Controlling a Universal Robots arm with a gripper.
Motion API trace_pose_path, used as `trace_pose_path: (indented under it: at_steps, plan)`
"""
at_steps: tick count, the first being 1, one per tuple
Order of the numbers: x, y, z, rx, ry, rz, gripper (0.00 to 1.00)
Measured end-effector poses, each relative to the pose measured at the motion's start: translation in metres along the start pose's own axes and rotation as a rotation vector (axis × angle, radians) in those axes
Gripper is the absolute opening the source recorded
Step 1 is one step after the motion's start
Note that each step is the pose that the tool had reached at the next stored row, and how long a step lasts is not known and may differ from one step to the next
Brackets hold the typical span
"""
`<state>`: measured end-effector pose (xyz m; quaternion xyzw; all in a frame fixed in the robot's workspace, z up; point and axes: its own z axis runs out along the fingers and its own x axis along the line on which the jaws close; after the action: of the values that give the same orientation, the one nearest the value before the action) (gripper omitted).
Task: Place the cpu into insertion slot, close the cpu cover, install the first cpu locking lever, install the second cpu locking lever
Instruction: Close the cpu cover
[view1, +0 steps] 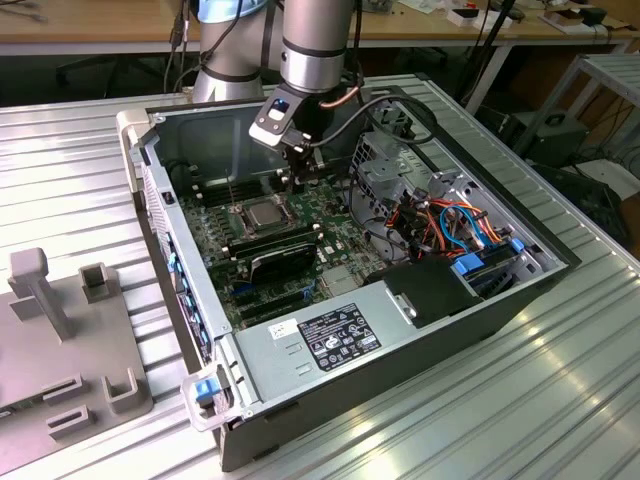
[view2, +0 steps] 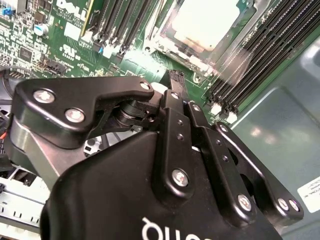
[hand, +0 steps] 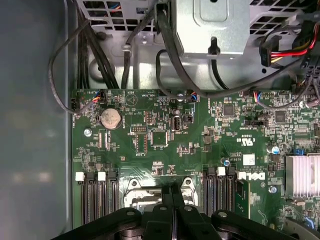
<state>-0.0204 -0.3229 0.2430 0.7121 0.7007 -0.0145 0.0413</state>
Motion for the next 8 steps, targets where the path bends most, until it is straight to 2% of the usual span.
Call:
trace_pose_path:
  at_steps: [8]
  plan:
    - [0.0000, -0.0031, 0.0002, -0.0001, 0.0000, 0.000, 0.11]
